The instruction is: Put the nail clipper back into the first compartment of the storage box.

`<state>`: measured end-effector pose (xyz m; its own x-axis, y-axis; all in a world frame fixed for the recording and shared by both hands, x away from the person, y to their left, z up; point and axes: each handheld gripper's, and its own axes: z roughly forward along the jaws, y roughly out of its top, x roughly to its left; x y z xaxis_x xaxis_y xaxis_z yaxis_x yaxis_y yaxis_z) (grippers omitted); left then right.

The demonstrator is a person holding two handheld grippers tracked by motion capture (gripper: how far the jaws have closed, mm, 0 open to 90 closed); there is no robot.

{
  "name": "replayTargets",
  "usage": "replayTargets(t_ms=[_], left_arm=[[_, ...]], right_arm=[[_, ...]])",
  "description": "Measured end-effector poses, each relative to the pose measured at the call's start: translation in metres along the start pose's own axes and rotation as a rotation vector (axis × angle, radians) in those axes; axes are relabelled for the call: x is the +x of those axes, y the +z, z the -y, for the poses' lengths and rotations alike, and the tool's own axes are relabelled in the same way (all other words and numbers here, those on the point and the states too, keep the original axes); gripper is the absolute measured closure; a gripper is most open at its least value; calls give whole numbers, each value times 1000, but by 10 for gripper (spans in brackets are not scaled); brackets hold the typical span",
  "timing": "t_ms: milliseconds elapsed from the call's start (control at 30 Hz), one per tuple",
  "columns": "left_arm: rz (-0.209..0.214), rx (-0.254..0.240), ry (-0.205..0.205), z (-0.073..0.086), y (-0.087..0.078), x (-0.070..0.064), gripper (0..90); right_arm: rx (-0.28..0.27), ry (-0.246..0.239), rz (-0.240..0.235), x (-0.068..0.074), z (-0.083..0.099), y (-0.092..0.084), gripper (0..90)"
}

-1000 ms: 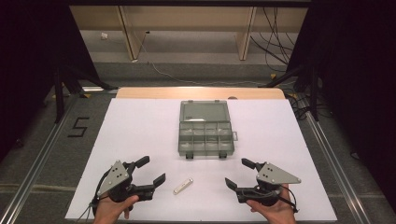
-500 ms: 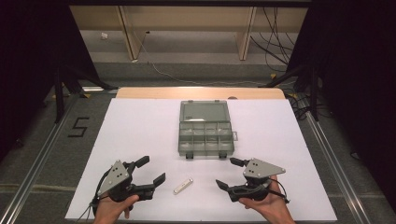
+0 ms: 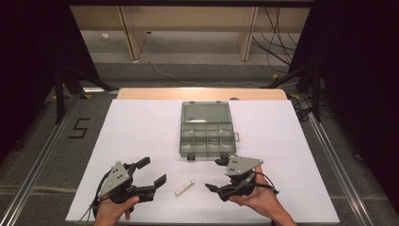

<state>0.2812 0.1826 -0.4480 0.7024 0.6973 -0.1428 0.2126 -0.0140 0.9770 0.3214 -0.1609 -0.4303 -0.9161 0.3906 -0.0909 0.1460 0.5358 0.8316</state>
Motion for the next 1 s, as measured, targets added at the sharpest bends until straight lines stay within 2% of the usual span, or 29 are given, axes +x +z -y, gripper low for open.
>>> replayTargets(t_ms=[100,167,233,267,300,333,367,467,500,633,767,833,1000], left_arm=[[-1,-1,0,0,0,0,158],[-1,0,2,0,0,0,158],[-4,0,-4,0,-1,0,158],[-4,-1,-3,0,-1,0,158],[-3,-2,-3,-1,-1,0,158],[-4,-2,-3,-1,-1,1,158],[-5,-3,-3,-1,-1,1,158],[-6,-3,-4,-1,-1,1,158],[-6,-5,-4,-1,-1,1,158],[-2,-15,-6,-1,-1,2,158],[-11,-7,-3,-1,-3,2,158],[-13,-7,-4,-1,-2,2,158],[-8,-14,-6,-1,-1,2,158]], right_arm=[[36,-40,-40,-1,-11,13,216],[43,-51,-47,-1,-14,17,217],[86,-85,-78,1,-22,27,236],[86,-85,-78,1,-22,27,236],[120,-107,-99,1,-25,34,236],[120,-107,-99,1,-25,34,236],[152,-128,-125,2,-28,41,236],[180,-144,-152,3,-31,48,236],[210,-169,-174,3,-34,56,232],[252,-201,-182,5,-39,66,232],[304,-265,-196,2,-44,77,251],[324,-275,-213,1,-45,79,251],[360,-302,-222,2,-49,86,265]])
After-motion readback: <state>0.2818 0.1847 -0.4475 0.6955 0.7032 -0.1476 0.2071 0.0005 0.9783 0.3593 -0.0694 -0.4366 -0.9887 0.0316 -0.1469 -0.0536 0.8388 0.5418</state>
